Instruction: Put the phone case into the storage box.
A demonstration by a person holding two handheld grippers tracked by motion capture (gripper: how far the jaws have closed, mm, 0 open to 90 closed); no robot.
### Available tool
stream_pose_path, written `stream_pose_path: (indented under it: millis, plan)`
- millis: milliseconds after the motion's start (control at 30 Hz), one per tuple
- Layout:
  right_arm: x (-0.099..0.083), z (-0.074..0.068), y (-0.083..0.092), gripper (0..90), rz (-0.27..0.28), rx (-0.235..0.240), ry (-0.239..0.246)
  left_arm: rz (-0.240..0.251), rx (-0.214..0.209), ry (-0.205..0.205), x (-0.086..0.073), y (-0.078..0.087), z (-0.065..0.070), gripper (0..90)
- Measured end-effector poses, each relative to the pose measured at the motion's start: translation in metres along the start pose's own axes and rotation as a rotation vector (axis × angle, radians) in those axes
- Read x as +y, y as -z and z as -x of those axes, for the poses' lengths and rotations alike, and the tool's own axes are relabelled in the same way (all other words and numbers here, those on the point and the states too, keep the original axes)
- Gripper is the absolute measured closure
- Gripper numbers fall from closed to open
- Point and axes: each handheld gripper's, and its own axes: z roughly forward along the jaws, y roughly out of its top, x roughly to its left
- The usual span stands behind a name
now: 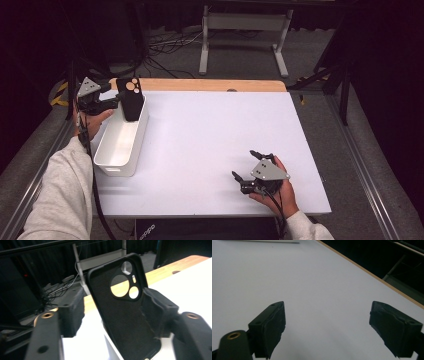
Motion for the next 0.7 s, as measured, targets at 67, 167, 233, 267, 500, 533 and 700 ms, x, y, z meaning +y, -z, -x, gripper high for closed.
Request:
stream_pose_path:
  millis: [67,167,233,267,500,533,700]
  plan:
    - [0.0,0.0,0.0,14.3,0.001,0.0,0.002,-0.009,0.013,-0.006,0.002,0.001,0.001,26.1]
    - [0.0,0.0,0.0,14.3,0.003,0.003,0.001,-0.013,0.015,-0.01,0.004,0.004,0.002,23.0]
    - [0.001,-0.001,-0.001,14.2,0.003,0.004,0.005,-0.013,0.013,-0.009,0.005,0.005,0.002,21.2]
    - [0.001,-0.001,-0.001,14.2,0.004,0.005,0.006,-0.011,0.01,-0.006,0.005,0.006,0.002,20.7]
    - [0.002,-0.001,-0.001,14.2,0.01,0.007,0.009,-0.009,-0.004,-0.011,0.01,0.014,0.003,16.4]
    - [0.003,-0.001,-0.001,14.1,0.011,0.007,0.01,-0.005,-0.008,-0.014,0.011,0.015,0.004,16.4]
    - [0.004,0.0,0.0,14.1,0.018,0.007,0.013,0.0,-0.017,-0.017,0.015,0.021,0.006,13.4]
